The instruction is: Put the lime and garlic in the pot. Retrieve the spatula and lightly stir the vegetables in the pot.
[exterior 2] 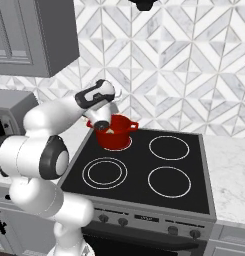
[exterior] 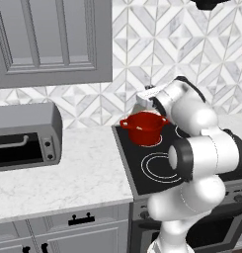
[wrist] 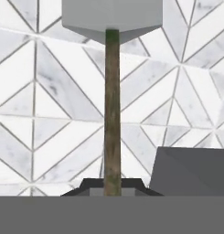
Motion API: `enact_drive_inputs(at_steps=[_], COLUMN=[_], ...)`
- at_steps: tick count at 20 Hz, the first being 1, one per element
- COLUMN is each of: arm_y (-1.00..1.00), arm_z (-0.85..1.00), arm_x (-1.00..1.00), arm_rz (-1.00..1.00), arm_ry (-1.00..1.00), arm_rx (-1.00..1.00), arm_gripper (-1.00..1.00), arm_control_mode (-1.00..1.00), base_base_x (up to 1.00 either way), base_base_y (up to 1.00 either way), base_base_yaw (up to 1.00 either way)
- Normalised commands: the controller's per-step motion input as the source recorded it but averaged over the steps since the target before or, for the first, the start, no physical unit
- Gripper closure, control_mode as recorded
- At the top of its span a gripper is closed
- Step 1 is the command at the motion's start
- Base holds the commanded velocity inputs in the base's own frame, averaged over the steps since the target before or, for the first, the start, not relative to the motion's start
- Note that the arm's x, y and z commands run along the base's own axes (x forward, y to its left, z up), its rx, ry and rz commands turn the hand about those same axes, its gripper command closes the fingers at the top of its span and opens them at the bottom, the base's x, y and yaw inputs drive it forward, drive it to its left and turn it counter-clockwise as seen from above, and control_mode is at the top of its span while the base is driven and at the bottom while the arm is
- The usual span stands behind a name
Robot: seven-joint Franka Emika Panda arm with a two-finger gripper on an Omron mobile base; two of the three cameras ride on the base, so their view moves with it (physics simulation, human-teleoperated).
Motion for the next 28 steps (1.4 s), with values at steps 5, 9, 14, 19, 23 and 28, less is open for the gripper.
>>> enact_drive_inputs(at_steps=[5,9,14,19,23,28], arm_y=[-0.08,-0.10,-0.44,-0.19,-0.02,-0.02], arm_z=[0.00,-0.01,-0.06,-0.08,-0.26,-0.25], arm_x=[0.00,0.03,0.02,0.03,0.24,0.27], arm_rz=[0.00,0.00,0.00,-0.02,-0.05,-0.06], arm_ry=[0.01,0.01,0.08,0.11,0.01,0.04], arm_rx=[0.05,0.01,0.01,0.04,0.00,0.00], arm_gripper=[1.00,1.00,1.00,1.00,1.00,1.00], arm_control_mode=[-1.00,-1.00,-1.00,-1.00,-1.00,-1.00], base_base_x=[0.00,0.00,0.00,0.00,0.00,0.00], base_base_y=[0.00,0.00,0.00,0.00,0.00,0.00], base_base_yaw=[0.00,0.00,0.00,0.00,0.00,0.00])
